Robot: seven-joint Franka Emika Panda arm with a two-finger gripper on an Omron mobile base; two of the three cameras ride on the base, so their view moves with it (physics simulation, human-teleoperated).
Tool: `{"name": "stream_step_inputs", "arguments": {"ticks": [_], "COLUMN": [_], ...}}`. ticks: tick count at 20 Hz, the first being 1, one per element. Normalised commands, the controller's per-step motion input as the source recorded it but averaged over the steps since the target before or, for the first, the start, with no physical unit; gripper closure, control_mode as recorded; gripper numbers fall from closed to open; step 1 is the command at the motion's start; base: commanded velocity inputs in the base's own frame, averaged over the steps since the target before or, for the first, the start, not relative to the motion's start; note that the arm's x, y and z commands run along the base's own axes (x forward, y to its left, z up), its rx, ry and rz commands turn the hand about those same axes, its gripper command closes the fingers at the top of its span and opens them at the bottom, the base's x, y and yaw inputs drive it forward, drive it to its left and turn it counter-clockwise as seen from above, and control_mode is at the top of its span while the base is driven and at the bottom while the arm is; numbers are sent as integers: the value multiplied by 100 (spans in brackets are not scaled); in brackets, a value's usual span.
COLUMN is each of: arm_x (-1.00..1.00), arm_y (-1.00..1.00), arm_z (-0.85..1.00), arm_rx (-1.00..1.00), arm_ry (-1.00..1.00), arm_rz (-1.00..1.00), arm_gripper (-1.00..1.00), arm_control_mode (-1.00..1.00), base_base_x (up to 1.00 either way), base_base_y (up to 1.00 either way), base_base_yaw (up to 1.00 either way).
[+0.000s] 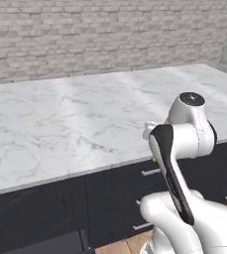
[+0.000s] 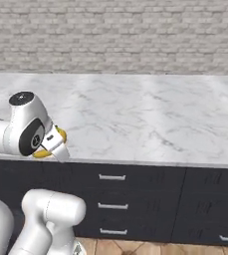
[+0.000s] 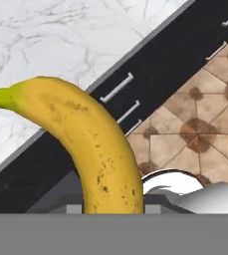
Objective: Pick the pear and banana from the fridge and place them on the plate next to the blender to make a fruit smoothie.
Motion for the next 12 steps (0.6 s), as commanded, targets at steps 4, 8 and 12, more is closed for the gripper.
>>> {"name": "stream_step_inputs", "arguments": {"ticks": [4,8,12], "arm_x": [0,0,0], "arm_y": [0,0,0], "arm_z": [0,0,0], "arm_rx": [0,0,0], "arm_ry": [0,0,0], "arm_rz": [0,0,0], "arm_gripper": [100,100,100], "arm_control_mode": [100,100,100], "base_base_x": [5,71,100], "base_base_y": [100,100,85], "base_base_yaw": [15,5,0]}}
